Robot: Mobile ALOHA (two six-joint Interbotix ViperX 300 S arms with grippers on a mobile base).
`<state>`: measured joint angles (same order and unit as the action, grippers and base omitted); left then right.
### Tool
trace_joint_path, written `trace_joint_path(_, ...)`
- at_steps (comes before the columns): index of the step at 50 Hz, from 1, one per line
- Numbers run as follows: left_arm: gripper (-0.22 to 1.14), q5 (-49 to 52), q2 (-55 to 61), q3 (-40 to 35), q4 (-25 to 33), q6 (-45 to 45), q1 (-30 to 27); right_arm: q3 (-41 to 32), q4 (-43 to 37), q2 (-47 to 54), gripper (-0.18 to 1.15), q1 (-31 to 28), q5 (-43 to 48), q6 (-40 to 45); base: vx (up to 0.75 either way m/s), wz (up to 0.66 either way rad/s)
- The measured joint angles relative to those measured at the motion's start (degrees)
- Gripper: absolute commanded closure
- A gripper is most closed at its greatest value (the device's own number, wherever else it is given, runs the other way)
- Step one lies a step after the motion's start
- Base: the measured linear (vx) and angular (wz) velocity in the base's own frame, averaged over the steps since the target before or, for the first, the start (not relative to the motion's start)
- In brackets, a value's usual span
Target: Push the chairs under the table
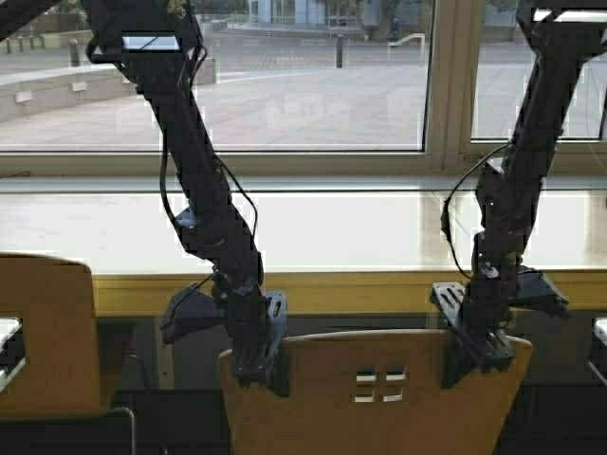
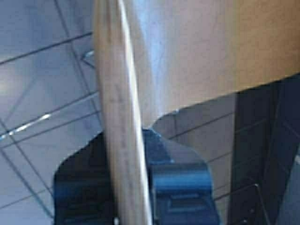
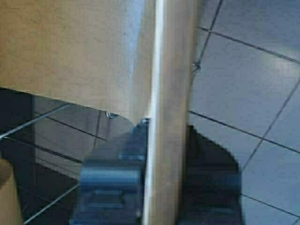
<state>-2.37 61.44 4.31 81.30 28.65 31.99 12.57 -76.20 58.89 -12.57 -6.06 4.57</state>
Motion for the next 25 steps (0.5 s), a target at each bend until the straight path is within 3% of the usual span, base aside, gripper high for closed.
trace_joint_path(25,0.89,0.09,0.26,0.53,0.0,0.0,-0.62,-0.88,0.44,0.79,0.94,-0.18,-0.79,0.0,0.25,0.0)
